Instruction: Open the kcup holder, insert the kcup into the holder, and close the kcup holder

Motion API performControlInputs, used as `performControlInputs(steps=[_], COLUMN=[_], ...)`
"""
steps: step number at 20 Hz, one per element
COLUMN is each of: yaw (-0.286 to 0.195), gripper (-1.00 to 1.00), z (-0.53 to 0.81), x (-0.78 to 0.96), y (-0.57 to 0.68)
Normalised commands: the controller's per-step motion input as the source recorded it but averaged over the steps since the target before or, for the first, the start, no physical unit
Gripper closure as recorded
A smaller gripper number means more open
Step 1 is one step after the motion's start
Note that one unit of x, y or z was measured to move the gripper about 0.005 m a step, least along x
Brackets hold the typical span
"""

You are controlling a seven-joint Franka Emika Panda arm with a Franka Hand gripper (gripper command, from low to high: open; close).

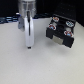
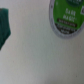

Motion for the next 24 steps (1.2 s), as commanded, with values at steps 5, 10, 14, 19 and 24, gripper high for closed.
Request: performControlInputs(steps=[5,10,14,19,24], yaw=[0.0,0.0,-0.001,-0.07,-0.149], gripper=[-1.0,-1.0,-1.0,-1.0,-1.0], z=[0.0,-0.01,-0.06,-0.15,-0.24], x=[-0.08,-0.4,-0.32,-0.19,-0.04], y=[0.25,0.14,0.04,-0.04,-0.15])
